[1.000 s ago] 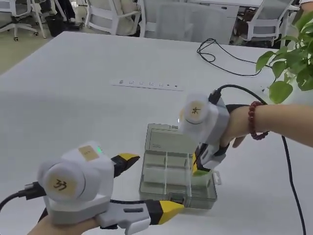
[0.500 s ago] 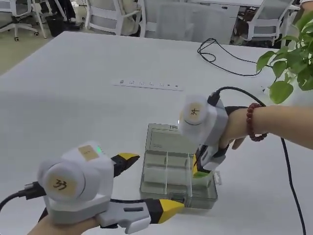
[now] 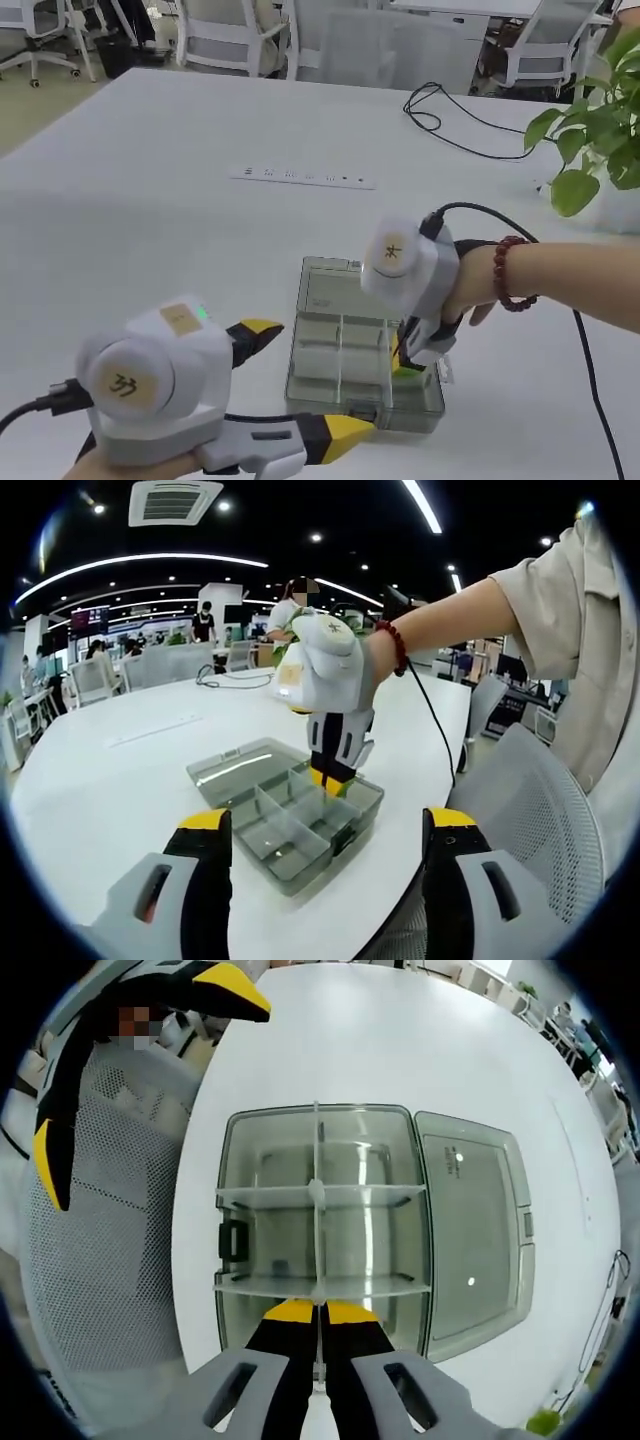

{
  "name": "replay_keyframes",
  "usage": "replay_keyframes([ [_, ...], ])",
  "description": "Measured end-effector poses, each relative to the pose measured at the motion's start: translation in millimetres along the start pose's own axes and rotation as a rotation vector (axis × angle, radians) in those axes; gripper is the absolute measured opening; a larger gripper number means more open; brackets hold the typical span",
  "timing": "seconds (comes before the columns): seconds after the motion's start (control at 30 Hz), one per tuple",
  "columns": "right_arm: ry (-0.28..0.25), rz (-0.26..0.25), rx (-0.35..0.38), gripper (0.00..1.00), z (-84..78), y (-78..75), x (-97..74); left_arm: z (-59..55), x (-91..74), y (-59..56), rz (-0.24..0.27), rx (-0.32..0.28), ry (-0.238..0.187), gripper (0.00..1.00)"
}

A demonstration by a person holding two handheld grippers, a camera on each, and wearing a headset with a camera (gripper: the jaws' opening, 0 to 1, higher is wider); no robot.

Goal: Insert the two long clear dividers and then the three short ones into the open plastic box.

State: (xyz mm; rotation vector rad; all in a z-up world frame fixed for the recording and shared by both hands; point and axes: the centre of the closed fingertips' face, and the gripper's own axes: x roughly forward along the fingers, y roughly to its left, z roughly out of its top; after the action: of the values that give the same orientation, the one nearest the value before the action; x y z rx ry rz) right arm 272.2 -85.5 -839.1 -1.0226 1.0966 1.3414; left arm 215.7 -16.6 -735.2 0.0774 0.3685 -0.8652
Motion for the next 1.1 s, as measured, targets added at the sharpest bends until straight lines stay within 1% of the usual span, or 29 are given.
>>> replay_keyframes([
  [0.07,-0.001,0.005,-0.003,0.02,-0.1,0.0,-1.7,-0.1,-0.2,0.3,0.001,-0.002,0.000,0.78],
  [0.17,-0.006,0.009,0.014,0.02,-0.3,-0.2,-1.5,-0.4,0.4,0.4,0.002,0.000,0.001,0.78],
  [0.3,-0.004,0.001,-0.013,0.03,-0.3,0.8,-1.3,-0.5,0.7,0.4,0.003,-0.001,0.001,0.78],
  [0.37,-0.012,-0.002,-0.017,0.03,-0.6,0.7,-1.7,-0.6,0.3,1.3,0.007,-0.002,0.002,0.78],
  [0.47,-0.037,-0.017,-0.021,0.03,-0.7,1.1,-2.0,-1.0,0.0,2.5,0.013,-0.001,0.004,0.78],
  [0.53,-0.050,-0.025,-0.006,0.03,-0.6,0.3,-2.1,-2.5,0.1,3.5,0.017,0.005,0.014,0.78],
  [0.63,-0.082,-0.048,0.015,0.05,0.0,-1.7,-3.7,-3.7,-0.1,5.6,0.028,0.002,0.022,0.77],
  [0.73,-0.125,-0.060,0.041,0.09,3.1,-2.4,-7.2,0.2,-2.1,8.8,0.036,-0.016,0.006,0.78],
  [0.77,-0.139,-0.068,0.051,0.10,3.5,-3.4,-9.5,1.1,-3.0,9.7,0.040,-0.017,0.006,0.78],
  [0.83,-0.150,-0.078,0.061,0.11,3.1,-3.7,-12.2,0.4,-3.9,11.3,0.045,-0.006,0.014,0.78],
  [0.9,-0.189,-0.103,0.084,0.16,4.4,-4.0,-18.4,0.4,-6.2,13.5,0.052,-0.001,0.021,0.78],
  [0.97,-0.232,-0.112,0.123,0.20,6.4,-1.8,-23.8,1.4,-8.6,14.8,0.057,-0.001,0.021,0.78],
  [1.0,-0.253,-0.127,0.139,0.22,6.5,-1.1,-27.3,1.6,-10.1,15.8,0.063,0.003,0.025,0.78],
  [1.1,-0.296,-0.153,0.166,0.29,5.3,3.0,-35.2,2.6,-14.1,18.2,0.072,0.005,0.029,0.79],
])
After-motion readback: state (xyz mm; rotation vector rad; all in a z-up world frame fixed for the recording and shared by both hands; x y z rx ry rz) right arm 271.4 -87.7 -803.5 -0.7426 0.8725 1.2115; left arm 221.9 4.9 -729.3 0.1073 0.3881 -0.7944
